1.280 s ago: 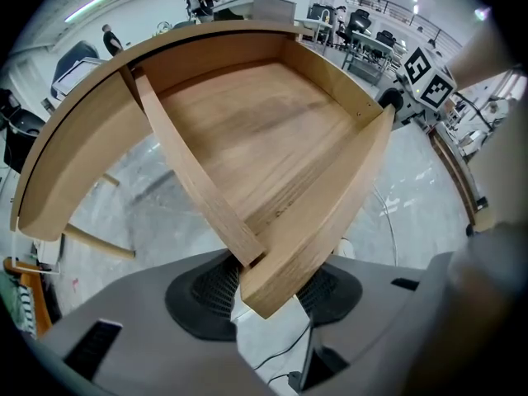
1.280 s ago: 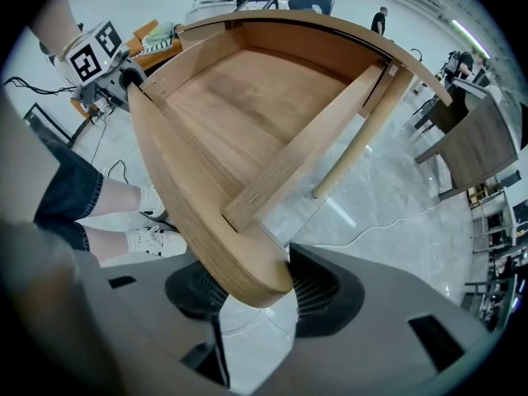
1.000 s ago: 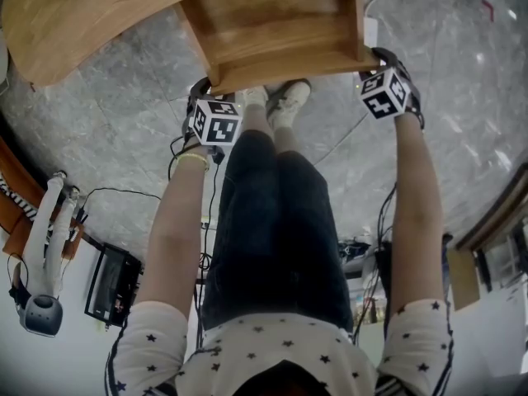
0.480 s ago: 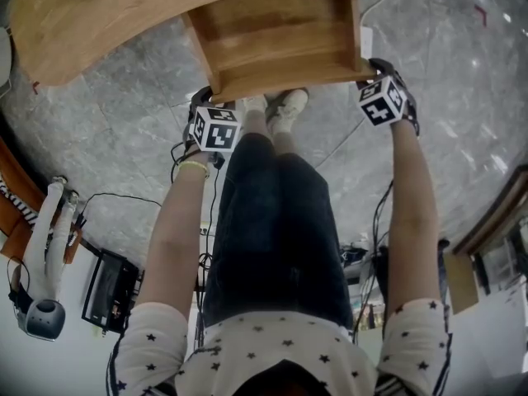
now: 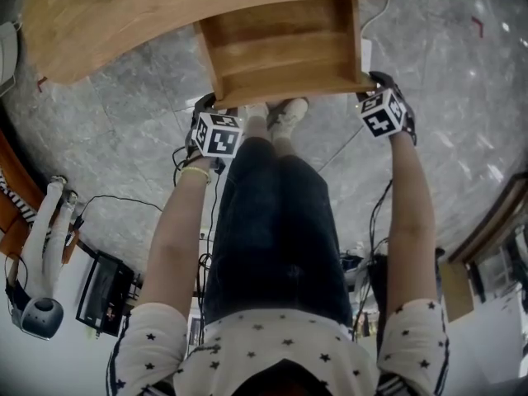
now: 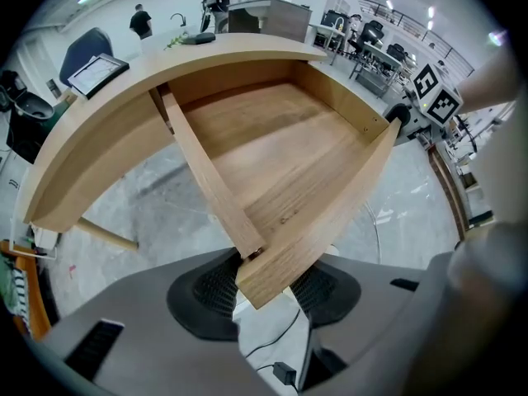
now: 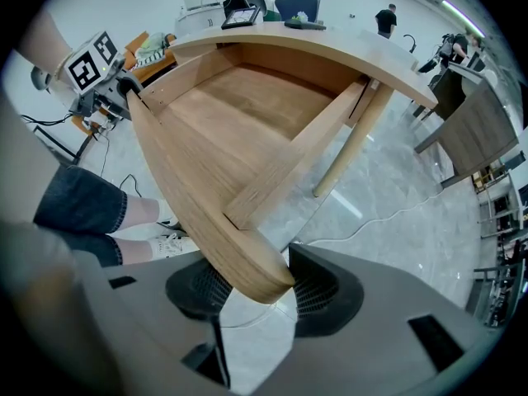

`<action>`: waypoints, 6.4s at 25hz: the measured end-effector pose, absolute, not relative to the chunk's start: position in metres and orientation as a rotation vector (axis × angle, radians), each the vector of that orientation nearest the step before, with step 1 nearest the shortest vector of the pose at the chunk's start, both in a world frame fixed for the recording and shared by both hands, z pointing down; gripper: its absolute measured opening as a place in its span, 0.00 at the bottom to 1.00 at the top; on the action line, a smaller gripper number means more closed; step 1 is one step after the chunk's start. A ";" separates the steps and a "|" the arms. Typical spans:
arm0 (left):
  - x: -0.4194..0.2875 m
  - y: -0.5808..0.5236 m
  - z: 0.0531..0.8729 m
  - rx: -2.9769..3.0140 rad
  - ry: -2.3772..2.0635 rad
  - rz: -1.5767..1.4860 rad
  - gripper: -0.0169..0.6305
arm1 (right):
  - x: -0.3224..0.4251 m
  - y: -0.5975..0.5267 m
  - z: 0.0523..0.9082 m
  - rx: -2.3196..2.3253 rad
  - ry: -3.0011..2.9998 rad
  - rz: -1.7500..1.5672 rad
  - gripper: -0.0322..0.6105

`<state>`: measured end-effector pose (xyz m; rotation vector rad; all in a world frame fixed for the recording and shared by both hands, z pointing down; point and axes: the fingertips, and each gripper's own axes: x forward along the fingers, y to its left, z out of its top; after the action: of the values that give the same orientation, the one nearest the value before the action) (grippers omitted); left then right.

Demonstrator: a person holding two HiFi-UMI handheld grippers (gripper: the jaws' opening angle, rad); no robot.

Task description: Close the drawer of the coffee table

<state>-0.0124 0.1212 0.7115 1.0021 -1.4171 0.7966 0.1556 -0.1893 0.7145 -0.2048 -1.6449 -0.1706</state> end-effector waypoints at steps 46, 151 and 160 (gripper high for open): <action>-0.061 0.093 0.706 0.996 -1.484 0.782 0.31 | 0.108 -0.222 0.712 -0.179 -1.672 -0.212 0.36; -0.197 0.020 0.705 0.750 -1.830 0.364 0.31 | -0.024 -0.305 0.706 0.318 -1.896 0.236 0.37; -0.200 0.016 0.702 0.723 -1.868 0.286 0.31 | -0.027 -0.310 0.703 0.339 -1.928 0.272 0.37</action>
<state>-0.1995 0.0155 0.7024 0.7233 -1.8679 0.2864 -0.0272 -0.3104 0.7031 0.3394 -1.9284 0.2716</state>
